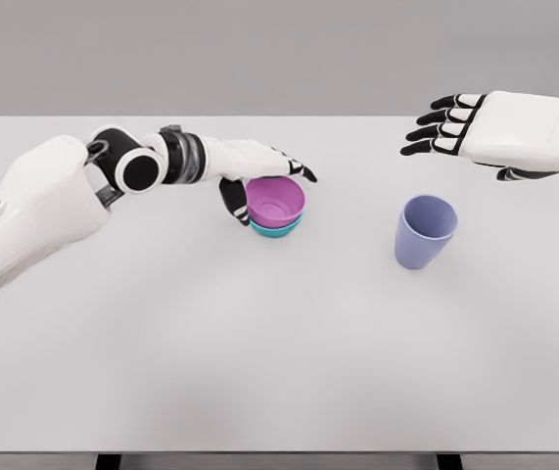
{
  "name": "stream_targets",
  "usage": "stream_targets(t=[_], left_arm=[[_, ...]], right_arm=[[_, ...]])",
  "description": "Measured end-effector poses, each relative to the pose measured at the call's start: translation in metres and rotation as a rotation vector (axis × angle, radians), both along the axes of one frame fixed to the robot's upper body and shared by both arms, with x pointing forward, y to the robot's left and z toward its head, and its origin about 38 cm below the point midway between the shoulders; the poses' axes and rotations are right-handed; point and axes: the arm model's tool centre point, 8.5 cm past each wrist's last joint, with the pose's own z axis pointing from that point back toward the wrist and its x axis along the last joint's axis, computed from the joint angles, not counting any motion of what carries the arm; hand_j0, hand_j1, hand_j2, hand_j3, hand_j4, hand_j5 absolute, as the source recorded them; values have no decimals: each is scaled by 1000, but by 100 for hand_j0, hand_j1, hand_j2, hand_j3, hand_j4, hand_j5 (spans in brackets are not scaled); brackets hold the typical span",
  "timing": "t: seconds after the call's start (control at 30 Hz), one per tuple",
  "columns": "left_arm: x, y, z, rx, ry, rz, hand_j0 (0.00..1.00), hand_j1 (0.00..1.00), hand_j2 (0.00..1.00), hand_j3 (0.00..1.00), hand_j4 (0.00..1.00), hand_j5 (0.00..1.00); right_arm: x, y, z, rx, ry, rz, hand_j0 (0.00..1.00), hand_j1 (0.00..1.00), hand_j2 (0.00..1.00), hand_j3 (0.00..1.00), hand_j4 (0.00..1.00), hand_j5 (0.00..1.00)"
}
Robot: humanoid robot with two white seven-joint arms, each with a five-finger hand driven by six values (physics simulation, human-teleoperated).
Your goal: Stacking bowl and cup with both arms
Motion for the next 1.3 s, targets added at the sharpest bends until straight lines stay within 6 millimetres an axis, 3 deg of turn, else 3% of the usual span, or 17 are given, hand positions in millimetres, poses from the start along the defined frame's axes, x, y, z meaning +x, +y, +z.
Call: stream_targets(t=[0.2, 0.4, 0.57, 0.73, 0.87, 1.03, 1.3], left_arm=[[-3, 16, 10, -1, -17, -10, 100, 100, 100, 100, 100, 100], [-25, 60, 40, -48, -34, -59, 100, 100, 100, 100, 100, 100], [-55, 126, 81, -224, -61, -226, 100, 100, 100, 100, 100, 100], [-95, 207, 39, -532, 221, -59, 100, 100, 100, 100, 100, 100], [-103, 252, 37, -624, 273, 70, 100, 100, 100, 100, 100, 100], [-102, 271, 41, -651, 268, 125, 100, 100, 100, 100, 100, 100], [-101, 272, 41, -654, 268, 128, 100, 100, 100, 100, 100, 100]], right_arm=[[0, 0, 0, 0, 0, 0, 100, 100, 100, 100, 100, 100], [0, 0, 0, 0, 0, 0, 100, 100, 100, 100, 100, 100], [0, 0, 0, 0, 0, 0, 100, 100, 100, 100, 100, 100], [0, 0, 0, 0, 0, 0, 100, 100, 100, 100, 100, 100], [0, -1, 0, -2, 0, -4, 100, 100, 100, 100, 100, 100], [-7, -12, -28, -5, 72, -29, 100, 100, 100, 100, 100, 100], [-4, -26, 7, 33, -30, -74, 100, 100, 100, 100, 100, 100]])
